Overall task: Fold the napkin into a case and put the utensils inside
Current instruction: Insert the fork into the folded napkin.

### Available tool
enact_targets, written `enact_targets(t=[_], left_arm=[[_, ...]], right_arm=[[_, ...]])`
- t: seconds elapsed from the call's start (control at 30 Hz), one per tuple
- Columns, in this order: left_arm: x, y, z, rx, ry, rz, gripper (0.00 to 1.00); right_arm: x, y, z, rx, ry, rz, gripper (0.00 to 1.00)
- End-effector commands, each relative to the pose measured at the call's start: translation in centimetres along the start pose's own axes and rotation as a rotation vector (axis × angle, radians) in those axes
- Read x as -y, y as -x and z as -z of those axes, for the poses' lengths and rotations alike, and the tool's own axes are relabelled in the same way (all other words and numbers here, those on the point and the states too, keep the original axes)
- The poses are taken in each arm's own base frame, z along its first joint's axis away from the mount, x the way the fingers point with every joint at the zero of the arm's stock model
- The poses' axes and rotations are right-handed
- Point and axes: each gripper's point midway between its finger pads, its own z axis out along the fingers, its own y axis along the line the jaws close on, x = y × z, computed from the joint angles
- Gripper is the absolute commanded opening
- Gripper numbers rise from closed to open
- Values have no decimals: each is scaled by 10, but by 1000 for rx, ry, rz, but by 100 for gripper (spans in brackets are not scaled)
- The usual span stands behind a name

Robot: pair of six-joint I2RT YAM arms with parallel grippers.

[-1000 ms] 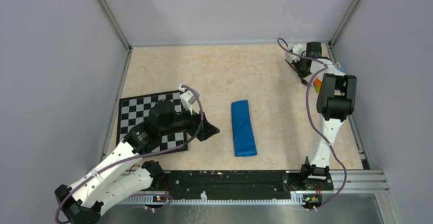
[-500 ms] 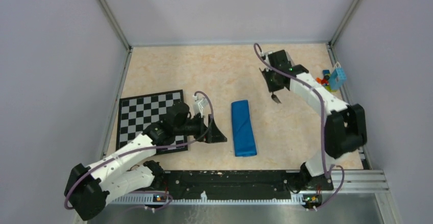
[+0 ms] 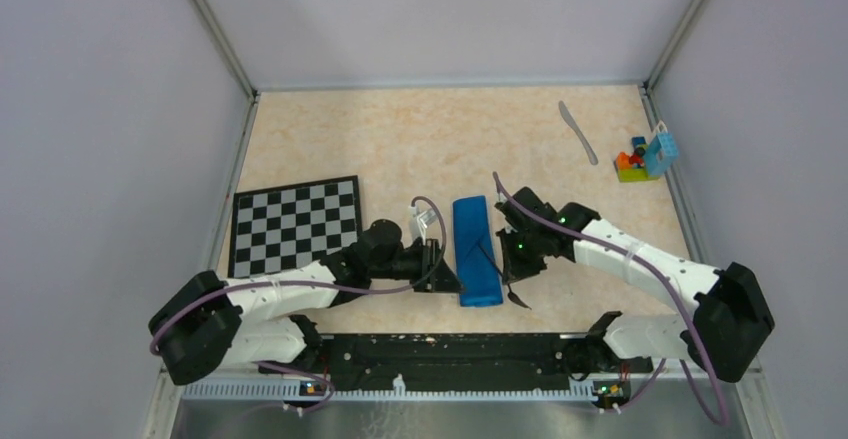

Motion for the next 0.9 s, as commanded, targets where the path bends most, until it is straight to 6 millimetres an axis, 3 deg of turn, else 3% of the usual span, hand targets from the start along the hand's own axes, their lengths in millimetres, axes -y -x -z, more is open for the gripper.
enact_targets(t=[0.0,0.33,0.53,0.7,0.87], left_arm=[[2,16,-16,118,-13,-15,23],[-28,12,-50,106,83,5,0],[-51,6,-60,86,165,17,0],[-86,-6,-68,31,306,75,0],[-103,-14,-71,19,388,104,0]], right_arm=[[-7,-7,8,88,-21,-104,0],[-11,-12,-9,192,-113,-79,0],[-10,-11,-21,223,-129,-86,0],[-12,-5,-25,251,-128,-84,0],[-13,-3,-33,254,-129,-73,0]])
